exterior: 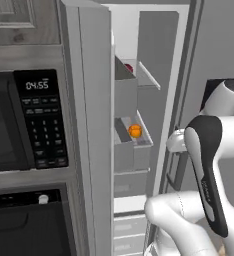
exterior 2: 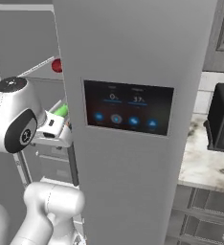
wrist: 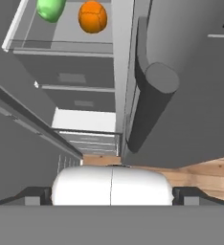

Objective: Take the corn, pear, and orange from the freezer and place them in the bowl on the counter.

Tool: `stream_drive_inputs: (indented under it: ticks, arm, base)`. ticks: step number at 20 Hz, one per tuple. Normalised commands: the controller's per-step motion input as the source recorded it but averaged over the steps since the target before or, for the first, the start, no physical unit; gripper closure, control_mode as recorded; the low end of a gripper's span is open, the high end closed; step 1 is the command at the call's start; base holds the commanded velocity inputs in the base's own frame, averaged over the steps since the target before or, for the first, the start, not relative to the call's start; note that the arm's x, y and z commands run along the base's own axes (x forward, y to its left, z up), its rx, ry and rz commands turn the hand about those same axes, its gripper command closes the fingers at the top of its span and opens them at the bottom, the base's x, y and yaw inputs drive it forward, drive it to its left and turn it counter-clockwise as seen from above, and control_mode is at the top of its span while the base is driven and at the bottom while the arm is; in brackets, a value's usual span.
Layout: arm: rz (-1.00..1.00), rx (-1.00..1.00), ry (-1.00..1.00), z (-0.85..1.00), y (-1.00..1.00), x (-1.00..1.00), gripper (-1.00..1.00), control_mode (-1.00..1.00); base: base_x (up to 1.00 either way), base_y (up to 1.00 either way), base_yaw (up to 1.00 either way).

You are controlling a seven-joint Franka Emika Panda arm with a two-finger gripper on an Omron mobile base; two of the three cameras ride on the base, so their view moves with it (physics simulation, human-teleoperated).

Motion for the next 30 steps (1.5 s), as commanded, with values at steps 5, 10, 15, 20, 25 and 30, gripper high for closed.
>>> stream_drive_inputs:
  ticks: [5,10,15,20,25,30]
  arm:
    - [0.0,0.0,0.0,0.0,0.0,0.0,-1.0,1.0]
    - [0.0,0.0,0.0,0.0,0.0,0.0,-1.0,1.0]
    - [0.0,0.0,0.0,0.0,0.0,0.0,-1.0,1.0]
    - [0.0,0.0,-0.06,0.01,0.11,0.0,-1.0,-1.0]
    - [0.02,0.0,-0.3,0.65,0.26,0.03,-1.0,-1.0]
    - [0.02,0.0,-0.05,0.48,0.0,0.28,-1.0,-1.0]
  base:
    - [0.21,0.94,0.0]
    - [0.68,0.43,0.0]
    - [0.3,0.11,0.0]
    - [0.0,0.0,0.0]
    - [0.0,0.0,0.0]
    - [0.0,0.0,0.0]
